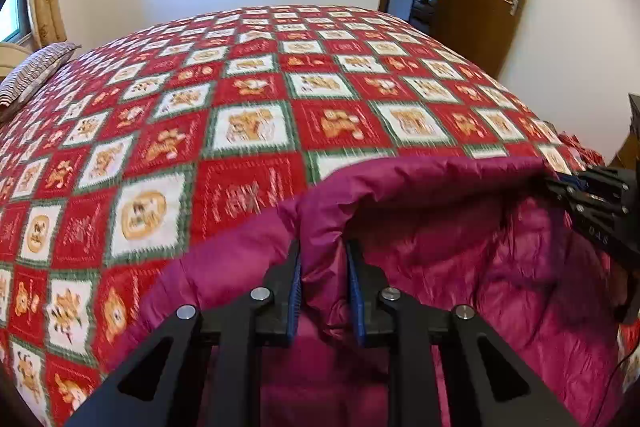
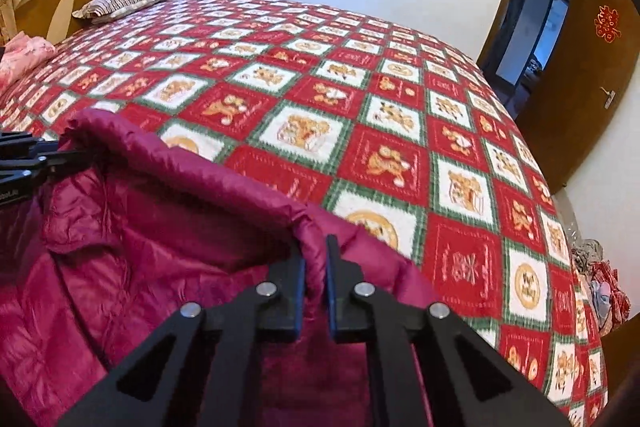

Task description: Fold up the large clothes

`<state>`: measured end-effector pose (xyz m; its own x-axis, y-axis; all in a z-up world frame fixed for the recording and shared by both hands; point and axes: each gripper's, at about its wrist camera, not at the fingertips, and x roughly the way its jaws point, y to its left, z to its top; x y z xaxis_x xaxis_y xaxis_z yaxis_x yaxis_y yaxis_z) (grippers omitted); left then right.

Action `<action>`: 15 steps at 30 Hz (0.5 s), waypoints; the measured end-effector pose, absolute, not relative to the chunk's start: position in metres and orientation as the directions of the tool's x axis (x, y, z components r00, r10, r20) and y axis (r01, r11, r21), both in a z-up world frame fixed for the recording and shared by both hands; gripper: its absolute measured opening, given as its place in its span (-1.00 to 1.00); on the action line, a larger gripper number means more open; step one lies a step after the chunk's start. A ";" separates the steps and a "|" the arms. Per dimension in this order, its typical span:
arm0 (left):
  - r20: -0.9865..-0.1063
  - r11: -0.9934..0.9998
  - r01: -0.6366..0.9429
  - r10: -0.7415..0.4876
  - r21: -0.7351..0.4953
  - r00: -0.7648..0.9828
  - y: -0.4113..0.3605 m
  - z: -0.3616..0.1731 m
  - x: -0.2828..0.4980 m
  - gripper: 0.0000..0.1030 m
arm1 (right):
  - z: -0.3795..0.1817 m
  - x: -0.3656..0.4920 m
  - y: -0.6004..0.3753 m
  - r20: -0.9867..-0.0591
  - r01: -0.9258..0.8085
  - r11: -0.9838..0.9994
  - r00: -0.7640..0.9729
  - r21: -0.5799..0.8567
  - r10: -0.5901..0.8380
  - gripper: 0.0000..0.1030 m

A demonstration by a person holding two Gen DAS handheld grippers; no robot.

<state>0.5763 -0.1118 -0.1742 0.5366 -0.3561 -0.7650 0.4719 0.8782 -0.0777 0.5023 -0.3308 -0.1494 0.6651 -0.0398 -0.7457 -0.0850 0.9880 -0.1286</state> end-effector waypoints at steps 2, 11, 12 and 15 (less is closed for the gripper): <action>-0.771 0.877 0.477 -0.340 -0.054 0.538 -0.113 -0.182 0.570 -0.63 | -0.155 0.497 -0.331 -0.749 -0.085 0.987 0.662 -0.134 -0.044 -0.82; -0.721 0.885 0.459 -0.365 -0.073 0.589 -0.107 -0.174 0.556 -0.61 | -0.176 0.489 -0.330 -0.749 -0.086 0.972 0.654 -0.217 -0.110 -0.83; -0.692 0.885 0.460 -0.375 -0.070 0.617 -0.106 -0.163 0.550 -0.55 | -0.177 0.489 -0.331 -0.749 -0.086 0.972 0.653 -0.220 -0.112 -0.83; -0.586 0.889 0.453 -0.401 -0.065 0.704 -0.101 -0.130 0.534 0.48 | -0.180 0.489 -0.331 -0.748 -0.084 0.972 0.654 -0.219 -0.112 -0.83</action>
